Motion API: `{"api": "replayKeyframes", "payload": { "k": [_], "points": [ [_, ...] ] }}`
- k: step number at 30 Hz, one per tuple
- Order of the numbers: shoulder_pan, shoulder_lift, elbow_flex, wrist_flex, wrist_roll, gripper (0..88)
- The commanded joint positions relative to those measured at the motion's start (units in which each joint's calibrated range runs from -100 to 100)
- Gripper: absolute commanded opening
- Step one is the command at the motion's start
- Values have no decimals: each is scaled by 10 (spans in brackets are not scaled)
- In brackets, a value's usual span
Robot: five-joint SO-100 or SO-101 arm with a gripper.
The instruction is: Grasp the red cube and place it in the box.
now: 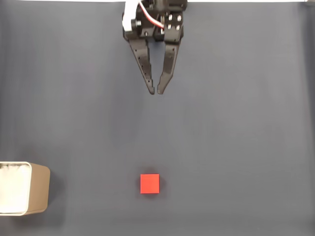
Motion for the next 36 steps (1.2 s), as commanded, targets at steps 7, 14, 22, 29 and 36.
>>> {"api": "replayKeyframes", "payload": {
  "k": [7,14,22,29,36],
  "points": [
    [-3,201,-244,117,29,0],
    [4,312,-331,157,41,0],
    [4,400,-409,189,39,0],
    [4,449,-444,191,37,0],
    [3,498,-488,193,21,0]
  ]
}}
